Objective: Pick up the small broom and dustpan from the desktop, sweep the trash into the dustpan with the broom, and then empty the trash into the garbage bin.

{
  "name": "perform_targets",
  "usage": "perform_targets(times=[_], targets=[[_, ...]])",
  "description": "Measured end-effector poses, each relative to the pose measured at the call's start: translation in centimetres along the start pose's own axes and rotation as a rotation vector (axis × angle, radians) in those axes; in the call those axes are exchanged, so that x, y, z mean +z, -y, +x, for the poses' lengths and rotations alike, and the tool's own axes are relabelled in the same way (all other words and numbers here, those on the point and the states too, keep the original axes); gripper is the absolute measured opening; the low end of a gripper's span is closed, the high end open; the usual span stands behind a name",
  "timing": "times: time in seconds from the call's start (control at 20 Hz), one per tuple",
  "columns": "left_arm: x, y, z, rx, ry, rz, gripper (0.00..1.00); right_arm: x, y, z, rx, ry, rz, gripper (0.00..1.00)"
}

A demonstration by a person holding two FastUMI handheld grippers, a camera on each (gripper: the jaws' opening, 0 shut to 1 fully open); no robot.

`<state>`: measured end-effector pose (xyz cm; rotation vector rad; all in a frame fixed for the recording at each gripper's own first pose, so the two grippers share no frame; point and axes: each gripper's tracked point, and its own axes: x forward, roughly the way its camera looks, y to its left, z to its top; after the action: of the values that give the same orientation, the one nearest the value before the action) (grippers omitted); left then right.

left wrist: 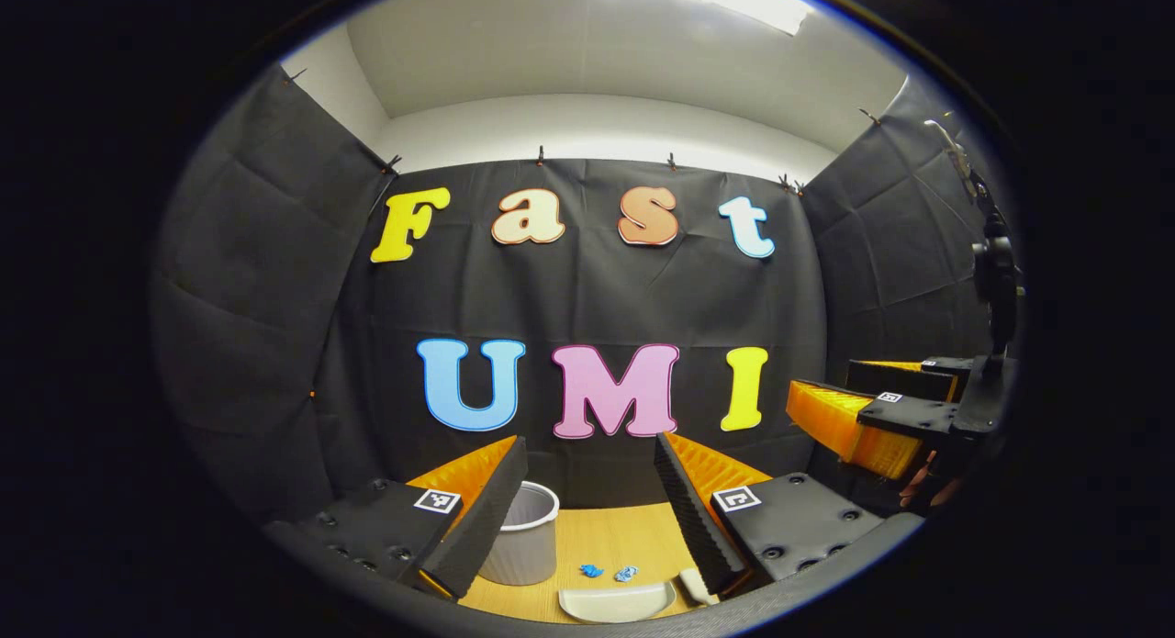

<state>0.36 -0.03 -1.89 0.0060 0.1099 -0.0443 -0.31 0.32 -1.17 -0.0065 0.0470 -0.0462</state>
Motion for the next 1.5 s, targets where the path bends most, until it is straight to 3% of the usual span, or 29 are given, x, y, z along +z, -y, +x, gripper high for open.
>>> perform_targets(times=[0.35, 0.45, 0.55, 0.65, 0.85, 1.0, 1.1, 1.3, 1.5], targets=[[-3.8, 0.1, 1.8, -0.040, -0.108, -0.063, 0.82, -2.0, -0.6, 1.2, 0.007, -0.041, 0.008, 1.00], [-6.5, 0.4, 2.6, -0.069, -0.184, -0.088, 0.82, -4.0, -0.8, 2.0, 0.013, -0.087, 0.027, 0.97], [-10.9, 1.0, 3.1, -0.111, -0.335, -0.133, 0.82, -8.0, -0.4, 3.0, 0.014, -0.193, 0.055, 0.99], [-16.2, 1.5, 3.8, -0.144, -0.543, -0.195, 0.82, -12.9, -0.1, 4.4, 0.016, -0.337, 0.104, 0.97], [-25.5, 2.5, 2.8, -0.156, -1.041, -0.282, 0.83, -26.4, -1.2, 4.4, 0.051, -0.843, 0.306, 1.00], [-30.1, 3.4, 2.1, -0.145, -1.302, -0.251, 0.84, -36.4, -0.2, 2.6, 0.004, -1.242, 0.424, 0.99], [-32.8, 3.8, 2.8, -0.144, -1.446, -0.191, 0.84, -40.0, -0.5, 1.5, -0.015, -1.452, 0.480, 0.99], [-34.5, 4.6, 3.7, -0.155, -1.607, -0.122, 0.84, -43.7, -0.3, -1.1, -0.034, -1.744, 0.477, 0.99], [-37.8, 6.3, 3.9, -0.149, -1.757, -0.136, 0.84, -45.7, -0.8, -2.4, 0.007, -1.849, 0.427, 0.99]])
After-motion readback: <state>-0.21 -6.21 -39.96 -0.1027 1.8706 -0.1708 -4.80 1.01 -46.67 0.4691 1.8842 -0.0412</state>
